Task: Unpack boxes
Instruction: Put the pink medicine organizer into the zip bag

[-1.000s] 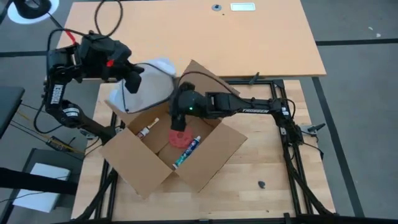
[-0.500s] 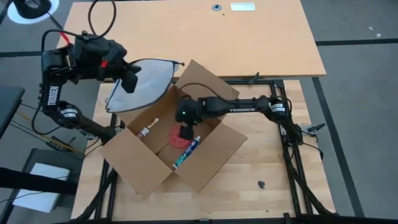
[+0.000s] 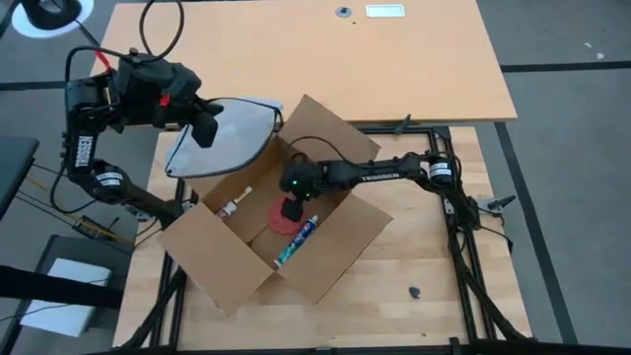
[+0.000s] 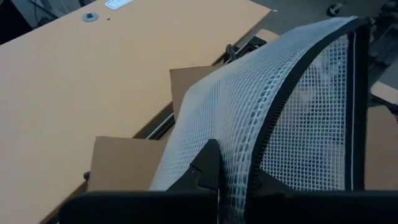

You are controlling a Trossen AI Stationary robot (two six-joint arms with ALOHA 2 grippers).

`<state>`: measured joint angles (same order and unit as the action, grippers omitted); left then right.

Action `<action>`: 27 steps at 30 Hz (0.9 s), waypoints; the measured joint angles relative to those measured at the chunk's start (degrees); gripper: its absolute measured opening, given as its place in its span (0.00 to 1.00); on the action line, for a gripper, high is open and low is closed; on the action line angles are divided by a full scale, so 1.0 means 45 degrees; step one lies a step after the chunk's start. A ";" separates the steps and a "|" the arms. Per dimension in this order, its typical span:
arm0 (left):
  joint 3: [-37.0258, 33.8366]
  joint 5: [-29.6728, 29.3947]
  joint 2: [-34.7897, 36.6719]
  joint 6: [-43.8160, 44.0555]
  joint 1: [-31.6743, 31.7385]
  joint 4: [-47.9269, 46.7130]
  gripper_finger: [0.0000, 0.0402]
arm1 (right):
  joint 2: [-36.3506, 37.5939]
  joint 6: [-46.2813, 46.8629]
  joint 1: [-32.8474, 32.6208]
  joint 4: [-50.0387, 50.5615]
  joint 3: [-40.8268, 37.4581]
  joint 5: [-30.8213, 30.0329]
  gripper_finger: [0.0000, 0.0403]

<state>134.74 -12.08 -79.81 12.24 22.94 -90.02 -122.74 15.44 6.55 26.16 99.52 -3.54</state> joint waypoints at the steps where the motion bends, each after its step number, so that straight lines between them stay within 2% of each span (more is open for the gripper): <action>1: 0.0000 0.0005 0.0000 -0.0002 0.0000 0.0000 0.01 | 0.0000 -0.0009 0.0089 -0.0367 -0.0169 0.0181 0.73; 9: 0.0000 -0.0003 0.0000 -0.0002 0.0000 0.0000 0.01 | 0.0004 -0.0448 0.0059 -0.1501 -0.1377 0.0683 0.73; 12: 0.0000 -0.0131 0.0000 -0.0002 0.0000 0.0001 0.01 | 0.0002 -0.1283 -0.0209 -0.1073 -0.1732 -0.0623 0.73; 14: 0.0000 -0.0193 0.0000 -0.0002 0.0000 0.0000 0.01 | 0.0000 -0.1285 -0.0245 -0.1045 -0.2104 -0.0910 0.73; 22: 0.0000 -0.0272 0.0000 -0.0002 0.0000 0.0001 0.01 | 0.0126 0.0116 0.0300 -0.0978 -0.3451 0.0230 0.72; 25: 0.0000 -0.0277 0.0000 -0.0002 0.0000 0.0005 0.01 | 0.0114 0.0312 0.0408 -0.0795 -0.3468 0.0537 0.68; 27: 0.0000 -0.0277 0.0000 0.0006 0.0000 0.0000 0.01 | 0.0090 0.0786 0.0437 -0.0519 -0.3310 0.0150 0.61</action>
<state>134.74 -13.32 -79.81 12.26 22.94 -90.02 -122.33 18.97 8.51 23.82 84.62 -2.86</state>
